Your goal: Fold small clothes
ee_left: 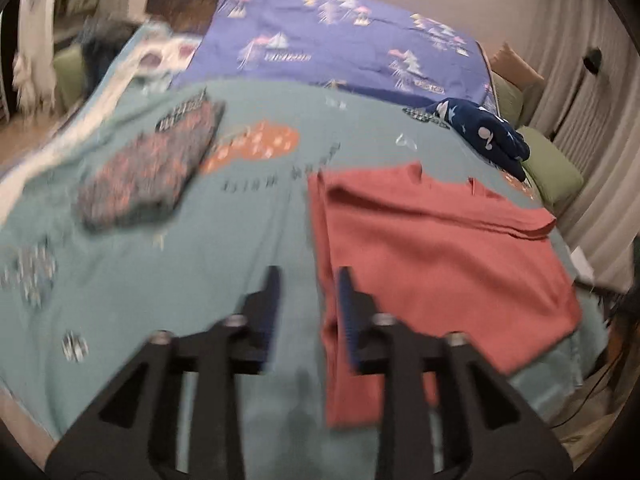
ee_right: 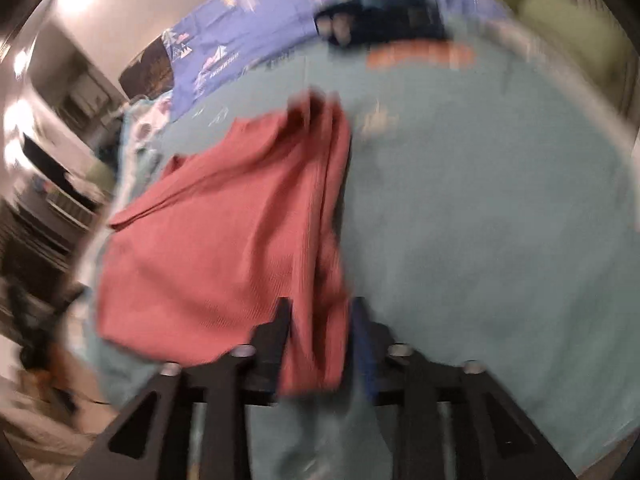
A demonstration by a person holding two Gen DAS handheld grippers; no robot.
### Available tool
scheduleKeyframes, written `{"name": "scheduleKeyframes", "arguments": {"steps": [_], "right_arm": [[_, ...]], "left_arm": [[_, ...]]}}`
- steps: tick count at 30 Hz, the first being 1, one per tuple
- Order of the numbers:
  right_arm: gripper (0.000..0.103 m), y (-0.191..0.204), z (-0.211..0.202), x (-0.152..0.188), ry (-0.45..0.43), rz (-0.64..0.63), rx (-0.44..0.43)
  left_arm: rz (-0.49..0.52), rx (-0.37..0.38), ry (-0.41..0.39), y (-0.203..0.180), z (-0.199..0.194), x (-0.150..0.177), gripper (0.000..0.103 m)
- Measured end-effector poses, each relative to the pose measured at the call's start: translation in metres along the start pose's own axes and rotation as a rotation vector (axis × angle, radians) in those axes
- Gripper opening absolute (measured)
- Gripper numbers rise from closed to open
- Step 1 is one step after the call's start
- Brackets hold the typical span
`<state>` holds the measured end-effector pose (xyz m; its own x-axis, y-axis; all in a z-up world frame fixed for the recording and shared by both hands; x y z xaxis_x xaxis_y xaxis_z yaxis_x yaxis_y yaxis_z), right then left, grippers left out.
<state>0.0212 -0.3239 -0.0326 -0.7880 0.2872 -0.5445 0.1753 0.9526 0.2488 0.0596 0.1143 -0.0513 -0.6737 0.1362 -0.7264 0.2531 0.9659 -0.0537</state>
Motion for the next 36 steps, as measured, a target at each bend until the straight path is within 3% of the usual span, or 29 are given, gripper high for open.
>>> {"name": "scheduleKeyframes", "arguments": {"steps": [3,7,12,21,24,27,32,36], "right_arm": [[0.064,0.019,0.000,-0.017,-0.096,-0.162,0.113],[0.065,0.038,0.028,-0.023,-0.076,-0.334,0.164],[0.065,0.030,0.056,-0.025,-0.040,-0.375,0.180],[0.066,0.026,0.078,-0.062,-0.055,-0.296,0.126],[0.066,0.015,0.087,-0.086,-0.052,-0.171,0.087],[0.066,-0.001,0.099,-0.103,-0.001,-0.031,0.034],[0.066,-0.018,0.094,-0.106,0.012,0.045,-0.051],[0.066,-0.017,0.093,-0.110,0.029,0.036,-0.146]], "left_arm": [[0.092,-0.017,0.015,-0.006,0.023,-0.018,0.048],[0.210,-0.070,0.058,-0.020,0.054,-0.027,0.048],[0.276,-0.094,0.085,-0.029,0.072,-0.030,0.048],[0.267,-0.106,0.058,-0.026,0.101,-0.063,0.052],[0.207,-0.132,0.050,-0.015,0.119,-0.079,0.052],[0.098,-0.108,0.055,0.001,0.128,-0.087,0.052],[0.016,-0.007,0.062,0.012,0.126,-0.082,0.052],[-0.001,0.141,0.105,0.006,0.133,-0.077,0.052]]}}
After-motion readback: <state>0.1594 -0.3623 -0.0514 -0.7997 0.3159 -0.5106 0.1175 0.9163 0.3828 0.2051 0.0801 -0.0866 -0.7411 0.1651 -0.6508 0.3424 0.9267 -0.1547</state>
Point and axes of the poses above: each gripper's, at about its wrist camera, not at the fingertips, and z roughly the way its jaws point, y to its left, x to its underside, the point moved 2 cm from there along z, roughly the way its jaws point, and after that the axes turned 10 degrees about z, right-handed, at the moved point
